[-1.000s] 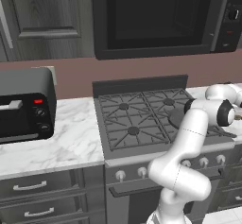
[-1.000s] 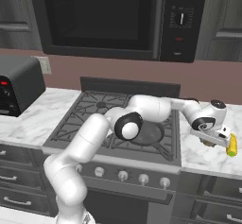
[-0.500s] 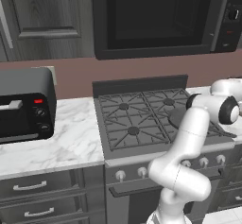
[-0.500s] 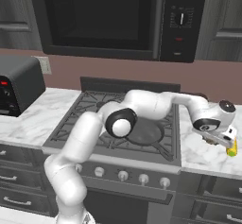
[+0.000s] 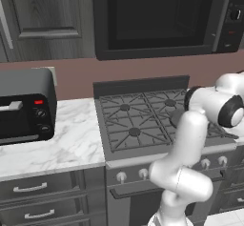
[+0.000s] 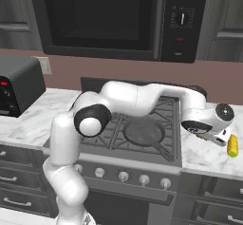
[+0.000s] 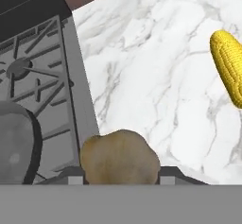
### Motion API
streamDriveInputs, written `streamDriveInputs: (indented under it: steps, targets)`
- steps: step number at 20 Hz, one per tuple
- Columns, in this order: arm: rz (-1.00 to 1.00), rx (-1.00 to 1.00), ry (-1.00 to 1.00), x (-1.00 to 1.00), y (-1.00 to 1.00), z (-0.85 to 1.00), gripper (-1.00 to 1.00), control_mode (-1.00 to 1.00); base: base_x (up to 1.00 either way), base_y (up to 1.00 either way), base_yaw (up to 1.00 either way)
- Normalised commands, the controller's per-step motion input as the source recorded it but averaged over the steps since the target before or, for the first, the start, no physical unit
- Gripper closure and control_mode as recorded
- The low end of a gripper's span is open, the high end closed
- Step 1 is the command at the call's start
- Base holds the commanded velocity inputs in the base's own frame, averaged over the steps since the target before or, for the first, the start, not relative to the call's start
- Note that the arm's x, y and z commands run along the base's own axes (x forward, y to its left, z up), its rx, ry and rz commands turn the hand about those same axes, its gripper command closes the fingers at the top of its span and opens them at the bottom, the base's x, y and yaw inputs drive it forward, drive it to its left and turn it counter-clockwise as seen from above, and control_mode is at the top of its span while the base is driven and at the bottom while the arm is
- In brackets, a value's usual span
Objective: Put the corn and garlic in the pan. Then turn on the front right burner and set the heat to medium.
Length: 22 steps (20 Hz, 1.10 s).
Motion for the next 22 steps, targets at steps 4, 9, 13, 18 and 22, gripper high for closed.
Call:
streamDriveInputs:
  steps: [4,9,13,18,22]
  targets:
    - [0.04,-0.07,-0.11,-0.46,1.00,0.42,1.00,-1.00,0.00,0.00,0.00]
    - [0.00,-0.09,0.05,-0.10,1.00,0.38,1.00,-1.00,0.00,0.00,0.00]
    - [0.00,-0.13,0.28,0.22,0.99,0.24,1.00,-1.00,0.00,0.00,0.00]
    - [0.00,-0.11,0.35,0.31,0.88,0.10,1.00,-1.00,0.00,0.00,0.00]
    - [-0.03,-0.01,0.21,0.31,0.46,0.00,1.00,-1.00,0.00,0.00,0.00]
